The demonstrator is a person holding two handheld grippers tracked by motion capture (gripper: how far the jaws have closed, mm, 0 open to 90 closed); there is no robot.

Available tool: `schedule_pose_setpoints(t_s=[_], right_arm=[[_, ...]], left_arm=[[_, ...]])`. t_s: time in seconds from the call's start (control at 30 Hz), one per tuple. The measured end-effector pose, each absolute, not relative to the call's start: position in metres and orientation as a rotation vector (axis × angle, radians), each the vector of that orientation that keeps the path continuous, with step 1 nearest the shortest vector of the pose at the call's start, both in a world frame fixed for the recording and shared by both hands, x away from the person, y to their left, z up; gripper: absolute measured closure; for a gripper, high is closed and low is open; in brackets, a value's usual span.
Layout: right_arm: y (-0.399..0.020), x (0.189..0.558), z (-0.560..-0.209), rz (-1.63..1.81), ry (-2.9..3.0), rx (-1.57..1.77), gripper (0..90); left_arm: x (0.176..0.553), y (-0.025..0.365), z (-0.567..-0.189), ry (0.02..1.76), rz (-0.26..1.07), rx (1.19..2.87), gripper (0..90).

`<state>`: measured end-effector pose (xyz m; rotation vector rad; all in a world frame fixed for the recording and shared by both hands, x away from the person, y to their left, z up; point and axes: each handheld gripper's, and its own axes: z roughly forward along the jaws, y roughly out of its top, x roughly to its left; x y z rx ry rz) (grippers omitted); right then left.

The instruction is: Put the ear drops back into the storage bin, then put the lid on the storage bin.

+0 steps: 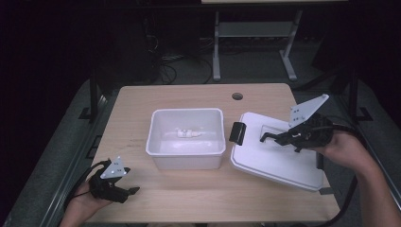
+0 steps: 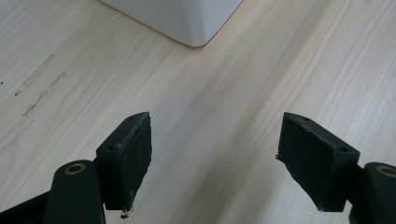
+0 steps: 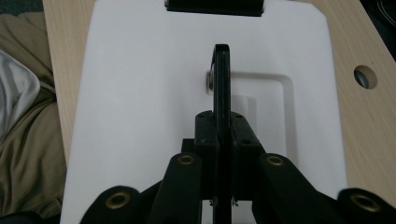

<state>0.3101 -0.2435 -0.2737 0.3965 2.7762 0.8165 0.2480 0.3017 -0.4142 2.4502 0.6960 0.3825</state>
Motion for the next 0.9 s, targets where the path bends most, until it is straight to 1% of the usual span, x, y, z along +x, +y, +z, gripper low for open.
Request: schedule_pose_setpoints(t_s=[0.37, 0.9], right_arm=[[-0.231, 0.316, -0.265, 0.849, 2.780, 0.374, 83.7], [-0.218, 0.323, -0.265, 0.871, 2.790, 0.351, 83.7]], left_arm=[[0.249, 0.304, -0.415, 0.704, 0.376, 2.449, 25.7], [0.249, 0.304, -0.416, 0.703, 0.373, 2.448, 25.7]])
